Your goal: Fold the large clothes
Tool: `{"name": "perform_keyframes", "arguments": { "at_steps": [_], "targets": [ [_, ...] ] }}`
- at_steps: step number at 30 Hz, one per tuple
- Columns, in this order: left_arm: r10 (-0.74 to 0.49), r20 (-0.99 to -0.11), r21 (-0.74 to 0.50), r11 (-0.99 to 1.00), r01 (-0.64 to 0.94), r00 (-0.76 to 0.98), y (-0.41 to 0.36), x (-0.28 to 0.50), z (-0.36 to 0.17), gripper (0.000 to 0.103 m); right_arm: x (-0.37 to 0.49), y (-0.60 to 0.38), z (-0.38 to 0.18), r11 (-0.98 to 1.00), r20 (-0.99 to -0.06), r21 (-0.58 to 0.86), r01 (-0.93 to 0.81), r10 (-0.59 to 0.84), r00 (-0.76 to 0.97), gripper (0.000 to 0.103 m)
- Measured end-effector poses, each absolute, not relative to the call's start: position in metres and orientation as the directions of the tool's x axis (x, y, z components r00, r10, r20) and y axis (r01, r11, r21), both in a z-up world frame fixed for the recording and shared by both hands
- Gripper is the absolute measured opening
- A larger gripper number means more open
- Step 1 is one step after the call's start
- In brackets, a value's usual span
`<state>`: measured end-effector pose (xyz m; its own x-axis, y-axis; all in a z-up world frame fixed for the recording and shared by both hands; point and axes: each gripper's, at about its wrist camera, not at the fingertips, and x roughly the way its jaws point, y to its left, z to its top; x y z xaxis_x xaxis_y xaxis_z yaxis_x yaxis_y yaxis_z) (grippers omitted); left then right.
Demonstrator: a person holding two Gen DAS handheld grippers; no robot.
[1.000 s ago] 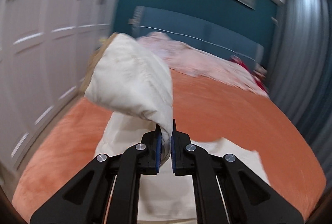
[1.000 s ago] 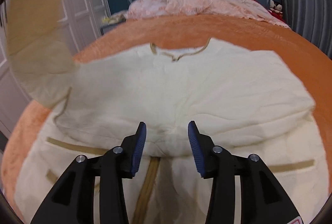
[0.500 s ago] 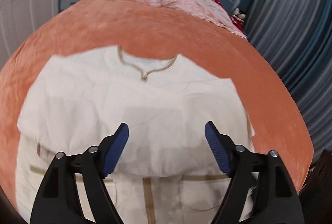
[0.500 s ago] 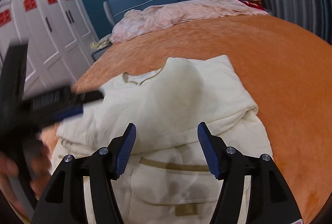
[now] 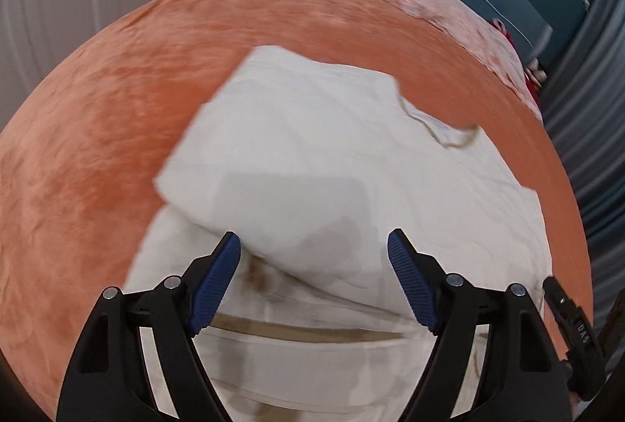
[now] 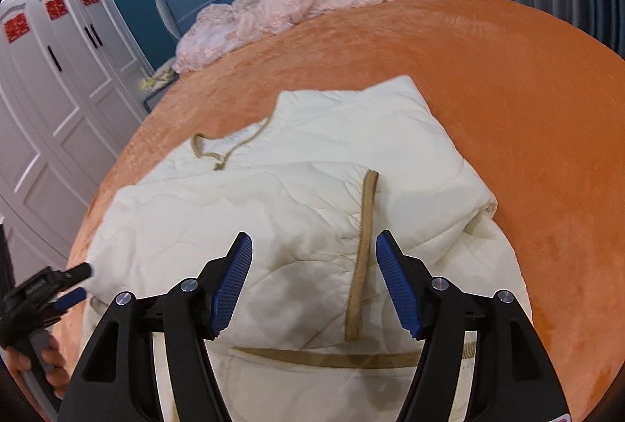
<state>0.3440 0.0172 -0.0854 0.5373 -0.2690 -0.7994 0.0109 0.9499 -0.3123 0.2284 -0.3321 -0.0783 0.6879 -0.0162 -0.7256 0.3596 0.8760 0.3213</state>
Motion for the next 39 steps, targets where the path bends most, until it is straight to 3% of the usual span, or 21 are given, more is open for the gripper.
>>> {"name": "perform_keyframes", "arguments": {
  "at_steps": [4,8,10,12,13,15,17,21,22,26,28,32,39],
  "targets": [
    [-0.3,-0.79,-0.388,0.92,-0.058,0.535,0.043,0.348,-0.091,0.075,0.235,-0.336,-0.092,0.852,-0.751,0.36,0.381,0.021,0.66,0.065],
    [-0.384,-0.756,-0.54,0.823,-0.174,0.531,0.079,0.361,-0.107,0.075,0.238,-0.344,-0.1,0.81,-0.756,0.418,0.412,0.059,0.651,0.065],
    [-0.426,-0.728,-0.611,0.758,-0.227,0.538,0.095,0.368,-0.115,0.073,0.244,-0.344,-0.099,0.81,-0.758,0.427,0.403,0.078,0.647,0.056],
    [-0.45,-0.711,-0.65,0.714,-0.26,0.541,0.104,0.373,-0.119,0.068,0.253,-0.34,-0.094,0.838,-0.771,0.394,0.378,0.077,0.633,0.023],
    [-0.463,-0.702,-0.666,0.696,-0.269,0.541,0.107,0.377,-0.12,0.063,0.262,-0.337,-0.086,0.859,-0.77,0.382,0.341,0.092,0.632,0.012],
    [-0.488,-0.69,-0.691,0.662,-0.288,0.534,0.111,0.385,-0.119,0.055,0.269,-0.332,-0.066,0.879,-0.751,0.37,0.302,0.091,0.654,0.007],
    [-0.488,-0.69,-0.692,0.661,-0.289,0.535,0.114,0.389,-0.113,0.018,0.271,-0.327,-0.021,0.908,-0.671,0.351,0.23,0.072,0.738,0.006],
    [-0.419,-0.684,-0.65,0.721,-0.239,0.597,0.115,0.378,-0.09,0.008,0.251,-0.321,0.05,0.947,-0.49,0.282,0.153,0.005,0.872,0.005],
    [-0.397,-0.689,-0.626,0.748,-0.222,0.606,0.112,0.375,-0.087,0.008,0.251,-0.321,0.046,0.955,-0.501,0.248,0.163,-0.018,0.865,0.005],
    [-0.277,-0.774,-0.47,0.854,-0.223,0.57,0.093,0.372,-0.104,0.005,0.269,-0.331,-0.043,0.955,-0.729,0.153,0.252,-0.063,0.682,0.005],
    [-0.263,-0.793,-0.445,0.866,-0.228,0.549,0.091,0.371,-0.116,0.005,0.266,-0.334,-0.076,0.95,-0.771,0.134,0.281,-0.078,0.632,0.005],
    [-0.202,-0.806,-0.363,0.911,-0.195,0.556,0.079,0.368,-0.123,0.005,0.258,-0.339,-0.113,0.929,-0.797,0.18,0.324,-0.055,0.601,0.005],
    [-0.093,-0.802,-0.216,0.966,-0.14,0.589,0.056,0.363,-0.133,0.006,0.257,-0.336,-0.123,0.932,-0.799,0.16,0.324,-0.071,0.597,0.005]
  ]
}}
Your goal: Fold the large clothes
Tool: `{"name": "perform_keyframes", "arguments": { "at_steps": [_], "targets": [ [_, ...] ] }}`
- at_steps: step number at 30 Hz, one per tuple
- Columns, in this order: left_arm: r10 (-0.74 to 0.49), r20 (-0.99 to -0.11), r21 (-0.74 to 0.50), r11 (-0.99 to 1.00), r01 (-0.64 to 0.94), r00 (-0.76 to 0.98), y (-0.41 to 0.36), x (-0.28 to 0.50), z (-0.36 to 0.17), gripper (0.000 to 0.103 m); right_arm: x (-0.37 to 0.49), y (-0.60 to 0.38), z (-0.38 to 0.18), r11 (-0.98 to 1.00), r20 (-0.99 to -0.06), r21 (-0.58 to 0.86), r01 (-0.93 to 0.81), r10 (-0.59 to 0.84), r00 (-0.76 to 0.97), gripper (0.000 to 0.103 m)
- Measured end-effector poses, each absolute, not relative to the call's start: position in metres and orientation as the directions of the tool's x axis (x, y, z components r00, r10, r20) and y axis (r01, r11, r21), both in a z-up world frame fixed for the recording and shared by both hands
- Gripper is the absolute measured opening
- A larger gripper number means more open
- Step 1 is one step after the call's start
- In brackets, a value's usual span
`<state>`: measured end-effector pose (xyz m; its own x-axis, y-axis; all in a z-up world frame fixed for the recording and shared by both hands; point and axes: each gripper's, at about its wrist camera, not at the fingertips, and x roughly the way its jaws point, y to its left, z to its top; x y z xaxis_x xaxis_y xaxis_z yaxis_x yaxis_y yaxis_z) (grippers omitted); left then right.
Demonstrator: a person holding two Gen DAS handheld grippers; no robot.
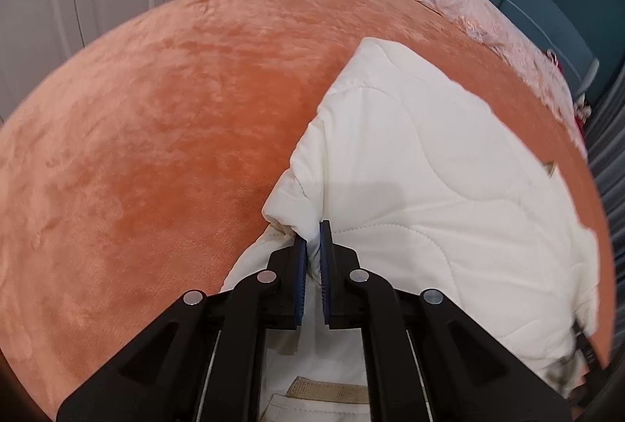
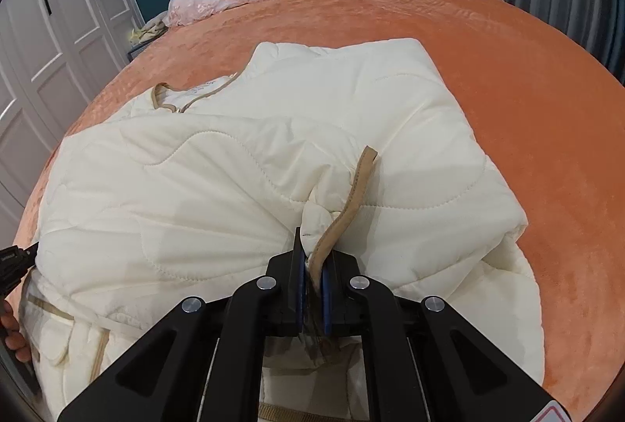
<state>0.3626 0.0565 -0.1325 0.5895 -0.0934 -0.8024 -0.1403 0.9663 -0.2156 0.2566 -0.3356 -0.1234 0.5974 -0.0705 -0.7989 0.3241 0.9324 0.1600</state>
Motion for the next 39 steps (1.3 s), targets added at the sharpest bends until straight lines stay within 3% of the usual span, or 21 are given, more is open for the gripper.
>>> {"name": "perform_keyframes", "arguments": {
  "at_steps": [7,13,14,19,22,25,39],
  "targets": [
    [-0.032,-0.79,-0.128,0.985,-0.114,0.612,0.046,0.357,-0.135,0.006,0.263,-0.323,-0.123,0.945,-0.804,0.064,0.321,-0.141,0.577,0.006],
    [0.018,-0.781,-0.049,0.995,-0.09,0.625,0.036,0.355,-0.129,0.008,0.264,-0.309,-0.11,0.947,-0.802,-0.058,0.316,-0.232,0.55,0.018],
    [0.035,-0.78,-0.022,0.996,-0.083,0.625,0.035,0.352,-0.123,0.013,0.262,-0.309,-0.105,0.944,-0.801,-0.065,0.323,-0.243,0.548,0.021],
    [0.06,-0.765,0.032,0.998,-0.055,0.642,0.032,0.33,-0.086,0.017,0.233,-0.314,-0.061,0.921,-0.734,-0.012,0.389,-0.272,0.622,0.024],
    [0.052,-0.751,0.055,0.998,-0.016,0.659,0.015,0.323,-0.069,0.017,0.23,-0.309,-0.045,0.928,-0.723,0.087,0.362,-0.191,0.664,0.024],
    [0.013,-0.759,0.04,0.999,0.026,0.651,-0.008,0.324,-0.066,0.017,0.241,-0.294,-0.051,0.939,-0.751,0.148,0.311,-0.098,0.653,0.024],
    [0.007,-0.81,0.047,0.998,0.052,0.587,-0.041,0.345,-0.101,0.018,0.263,-0.252,-0.108,0.962,-0.813,0.089,0.259,-0.08,0.577,0.024]
  ]
}}
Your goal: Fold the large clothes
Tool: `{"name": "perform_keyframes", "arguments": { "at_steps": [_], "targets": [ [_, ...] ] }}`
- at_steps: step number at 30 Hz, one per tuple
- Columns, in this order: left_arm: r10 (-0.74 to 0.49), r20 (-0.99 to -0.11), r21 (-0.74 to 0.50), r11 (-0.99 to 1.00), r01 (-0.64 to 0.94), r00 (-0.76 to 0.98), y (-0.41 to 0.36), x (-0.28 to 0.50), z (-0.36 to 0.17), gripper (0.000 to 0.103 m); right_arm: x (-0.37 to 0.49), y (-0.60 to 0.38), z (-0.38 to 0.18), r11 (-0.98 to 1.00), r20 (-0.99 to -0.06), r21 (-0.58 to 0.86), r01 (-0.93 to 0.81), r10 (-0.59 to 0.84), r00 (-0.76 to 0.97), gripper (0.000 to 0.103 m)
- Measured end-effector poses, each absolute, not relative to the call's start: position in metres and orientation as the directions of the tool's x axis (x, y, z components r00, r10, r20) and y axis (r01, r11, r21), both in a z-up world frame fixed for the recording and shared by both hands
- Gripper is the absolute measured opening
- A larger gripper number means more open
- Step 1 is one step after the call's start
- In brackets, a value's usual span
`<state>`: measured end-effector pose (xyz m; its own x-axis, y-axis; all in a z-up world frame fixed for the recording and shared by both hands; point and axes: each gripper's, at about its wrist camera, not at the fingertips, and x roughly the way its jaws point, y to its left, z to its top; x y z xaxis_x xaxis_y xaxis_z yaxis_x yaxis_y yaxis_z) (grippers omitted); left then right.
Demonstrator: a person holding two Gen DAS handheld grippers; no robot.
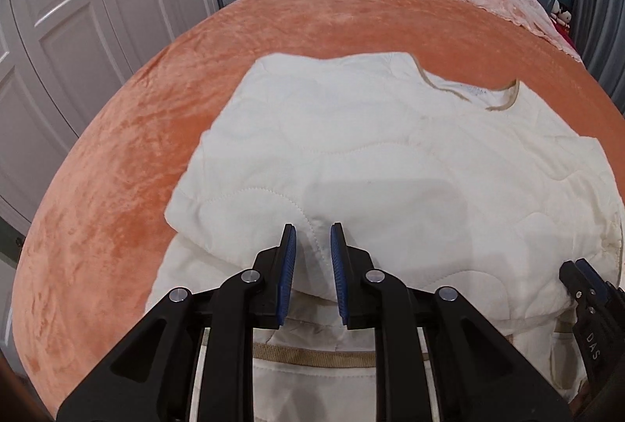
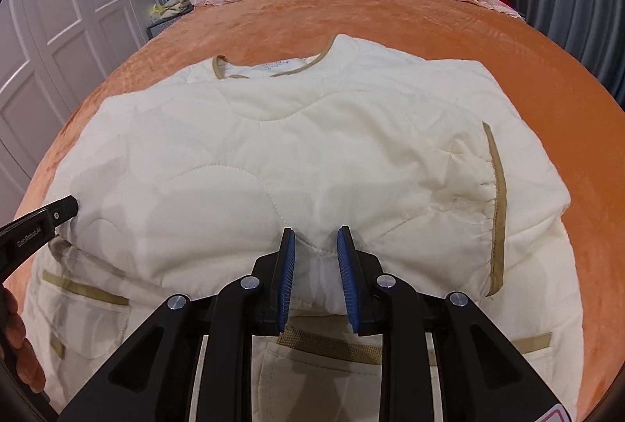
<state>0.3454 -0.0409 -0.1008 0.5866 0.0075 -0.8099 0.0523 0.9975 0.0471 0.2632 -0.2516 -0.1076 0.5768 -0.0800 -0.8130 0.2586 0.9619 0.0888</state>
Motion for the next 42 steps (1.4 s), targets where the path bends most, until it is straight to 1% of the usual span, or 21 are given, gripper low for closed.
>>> {"name": "perform_keyframes", "arguments": {
  "at_steps": [9,19,24,26,28,29,31,33,35,37,39,42],
  "targets": [
    [0.042,-0.808,0.098,0.993,0.064,0.588,-0.049,0.342,-0.12,0.018,0.263,-0.246,-0.118,0.965,-0.807,0.064,0.256,-0.101,0.582,0.024],
    [0.086,-0.773,0.162,0.985,0.065,0.629,-0.058,0.335,-0.133,0.017,0.262,-0.241,-0.125,0.966,-0.794,0.041,0.256,-0.123,0.595,0.024],
    [0.111,-0.75,0.203,0.977,0.067,0.652,-0.063,0.332,-0.139,0.017,0.261,-0.242,-0.127,0.965,-0.789,0.056,0.255,-0.113,0.603,0.024],
    [0.081,-0.752,0.167,0.984,0.069,0.654,-0.058,0.332,-0.136,0.017,0.26,-0.248,-0.125,0.963,-0.79,0.094,0.252,-0.082,0.608,0.024],
    [0.007,-0.762,0.082,0.993,0.085,0.647,-0.045,0.334,-0.129,0.018,0.258,-0.26,-0.119,0.955,-0.791,0.166,0.246,-0.02,0.611,0.024],
    [-0.032,-0.771,0.043,0.994,0.101,0.637,-0.036,0.335,-0.122,0.021,0.257,-0.266,-0.114,0.952,-0.793,0.192,0.238,0.008,0.609,0.023],
    [-0.05,-0.772,0.027,0.993,0.111,0.634,-0.022,0.338,-0.106,0.021,0.253,-0.277,-0.097,0.953,-0.788,0.178,0.245,-0.011,0.615,0.025],
    [-0.047,-0.749,0.042,0.992,0.117,0.66,-0.011,0.346,-0.085,0.021,0.254,-0.288,-0.078,0.957,-0.769,0.153,0.246,-0.042,0.638,0.034],
    [-0.057,-0.731,0.037,0.992,0.123,0.68,-0.004,0.367,-0.062,0.025,0.27,-0.308,-0.058,0.953,-0.747,0.173,0.247,-0.037,0.664,0.041],
    [-0.096,-0.723,-0.006,0.991,0.132,0.684,-0.004,0.39,-0.046,0.027,0.292,-0.323,-0.045,0.947,-0.732,0.2,0.25,-0.024,0.68,0.045],
    [-0.147,-0.724,-0.051,0.986,0.16,0.674,-0.012,0.421,-0.036,0.035,0.318,-0.334,-0.038,0.941,-0.723,0.229,0.248,-0.006,0.691,0.054],
    [-0.16,-0.732,-0.036,0.98,0.197,0.662,-0.036,0.458,-0.036,0.036,0.364,-0.347,-0.039,0.926,-0.726,0.261,0.273,0.002,0.688,0.054]
  ]
}}
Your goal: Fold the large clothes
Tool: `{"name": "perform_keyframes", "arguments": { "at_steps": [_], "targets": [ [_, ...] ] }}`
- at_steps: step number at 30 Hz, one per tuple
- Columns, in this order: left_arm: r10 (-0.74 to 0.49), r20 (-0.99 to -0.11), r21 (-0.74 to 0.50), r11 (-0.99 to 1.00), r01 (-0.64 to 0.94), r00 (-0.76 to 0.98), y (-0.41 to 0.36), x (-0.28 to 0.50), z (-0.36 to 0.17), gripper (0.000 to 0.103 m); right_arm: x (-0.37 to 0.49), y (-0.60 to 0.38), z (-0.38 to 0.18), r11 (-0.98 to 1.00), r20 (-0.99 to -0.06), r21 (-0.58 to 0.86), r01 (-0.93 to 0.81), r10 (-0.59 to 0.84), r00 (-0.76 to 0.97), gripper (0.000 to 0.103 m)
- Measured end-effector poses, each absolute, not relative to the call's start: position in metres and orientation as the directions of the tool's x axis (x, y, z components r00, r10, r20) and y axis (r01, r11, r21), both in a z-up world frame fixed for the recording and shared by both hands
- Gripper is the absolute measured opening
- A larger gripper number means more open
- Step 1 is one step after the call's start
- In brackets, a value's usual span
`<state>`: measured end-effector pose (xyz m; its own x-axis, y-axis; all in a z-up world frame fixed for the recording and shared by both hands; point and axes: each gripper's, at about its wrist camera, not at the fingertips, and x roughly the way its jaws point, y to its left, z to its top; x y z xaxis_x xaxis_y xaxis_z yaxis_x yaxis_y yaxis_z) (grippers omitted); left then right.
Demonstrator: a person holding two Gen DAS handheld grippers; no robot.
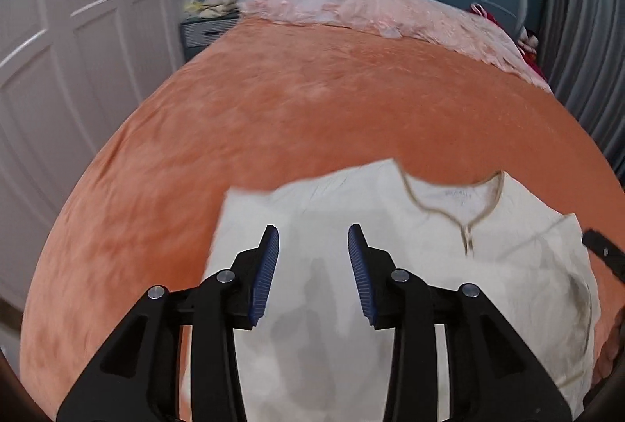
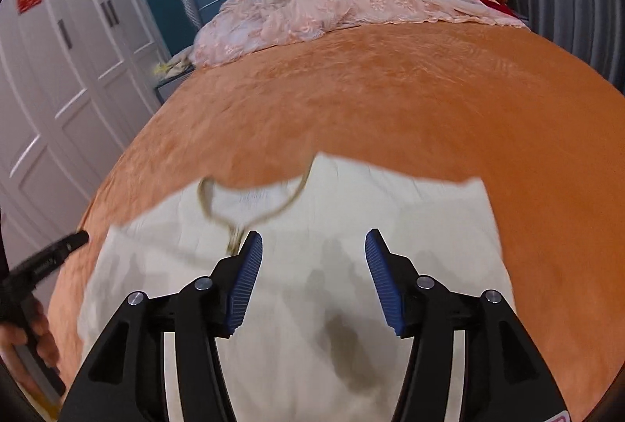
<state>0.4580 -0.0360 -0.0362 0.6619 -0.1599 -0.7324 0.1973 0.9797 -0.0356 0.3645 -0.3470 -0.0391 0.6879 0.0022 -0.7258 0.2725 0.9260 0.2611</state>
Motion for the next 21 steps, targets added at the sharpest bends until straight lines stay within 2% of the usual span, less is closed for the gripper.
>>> {"name": "perform_keyframes", "arguments": {
  "at_steps": [4,8,11,14,20,21],
  "targets": [
    [-0.155,-0.748,-0.028,0.979,0.202,0.645,-0.056,0.493,-0.048,0.036,0.408,-0.33,-0.047,0.921,-0.731,0.316,0.228,0.083,0.677,0.055],
    [-0.141,-0.767,-0.097,0.99,0.105,0.626,-0.038,0.528,-0.062,0.036,0.459,-0.296,-0.06,0.912,-0.717,0.395,0.107,0.233,0.657,0.055],
    [-0.087,-0.779,-0.076,0.996,0.043,0.621,-0.019,0.547,-0.074,0.036,0.501,-0.27,-0.08,0.893,-0.721,0.443,0.079,0.303,0.624,0.055],
    [-0.037,-0.8,-0.039,0.999,0.01,0.599,-0.004,0.56,-0.093,0.035,0.53,-0.247,-0.103,0.887,-0.752,0.451,0.096,0.32,0.576,0.055],
    [-0.037,-0.81,-0.046,0.999,-0.001,0.585,0.011,0.563,-0.132,0.037,0.557,-0.216,-0.143,0.905,-0.81,0.416,0.091,0.324,0.488,0.055],
    [-0.038,-0.803,-0.048,0.999,-0.001,0.594,0.012,0.561,-0.135,0.037,0.557,-0.211,-0.147,0.91,-0.812,0.408,0.079,0.321,0.488,0.051]
  ]
}}
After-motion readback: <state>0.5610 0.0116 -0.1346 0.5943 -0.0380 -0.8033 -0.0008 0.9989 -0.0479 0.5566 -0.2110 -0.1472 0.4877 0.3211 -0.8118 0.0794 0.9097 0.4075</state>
